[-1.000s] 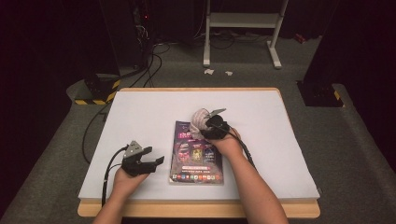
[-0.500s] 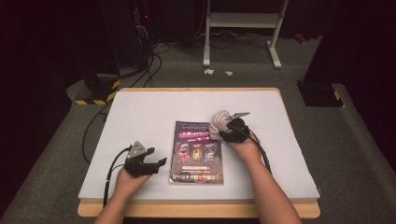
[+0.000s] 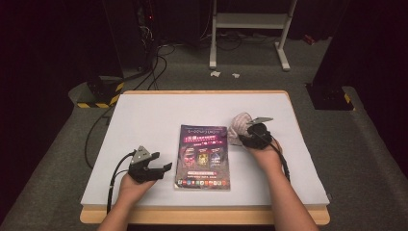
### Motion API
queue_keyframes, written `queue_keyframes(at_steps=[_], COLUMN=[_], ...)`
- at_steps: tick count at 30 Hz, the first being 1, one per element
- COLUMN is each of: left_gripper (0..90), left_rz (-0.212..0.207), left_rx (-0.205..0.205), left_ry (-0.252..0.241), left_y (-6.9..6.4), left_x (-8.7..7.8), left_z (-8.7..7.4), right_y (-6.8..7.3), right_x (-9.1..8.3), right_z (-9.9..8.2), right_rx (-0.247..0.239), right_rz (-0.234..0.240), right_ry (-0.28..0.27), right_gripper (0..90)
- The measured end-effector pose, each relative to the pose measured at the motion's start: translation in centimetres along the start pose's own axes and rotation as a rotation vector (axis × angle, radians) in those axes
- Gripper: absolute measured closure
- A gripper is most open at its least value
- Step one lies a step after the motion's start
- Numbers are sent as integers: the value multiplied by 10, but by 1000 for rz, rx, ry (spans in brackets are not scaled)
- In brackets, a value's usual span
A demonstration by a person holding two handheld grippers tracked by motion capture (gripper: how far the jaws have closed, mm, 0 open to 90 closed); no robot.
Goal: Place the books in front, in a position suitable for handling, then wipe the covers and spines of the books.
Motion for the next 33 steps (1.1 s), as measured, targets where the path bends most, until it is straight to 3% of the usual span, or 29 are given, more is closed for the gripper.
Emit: queue_keyframes(at_steps=[11,16,20,23,26,33], left_gripper=[283,280,277,275,272,269], left_rz=[-17,-20,-23,-28,-27,-37], left_rx=[13,19,18,20,30,18], left_ry=[20,29,32,39,59,66], left_y=[-16,-18,-19,-23,-27,-35], left_x=[5,8,12,16,18,16], left_z=[3,3,5,7,6,5], right_y=[-47,-55,-54,-52,-50,-33], right_x=[-42,-42,-41,-44,-54,-85], right_z=[-58,-73,-76,-74,-67,-46], right_rx=[74,102,108,106,123,100], right_rz=[-138,-149,-159,-171,-158,-121], right_ry=[-8,10,-20,-32,-81,-207], right_gripper=[563,519,482,383,344,327])
Point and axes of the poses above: each handheld gripper's, and its own axes: x roughly forward along the jaws, z roughly out of its top, y roughly to its left, the point moved 7 cm from there along x, roughly forward along the jaws, and after that the axes turned 6 degrees about x, right-handed, at the moved point
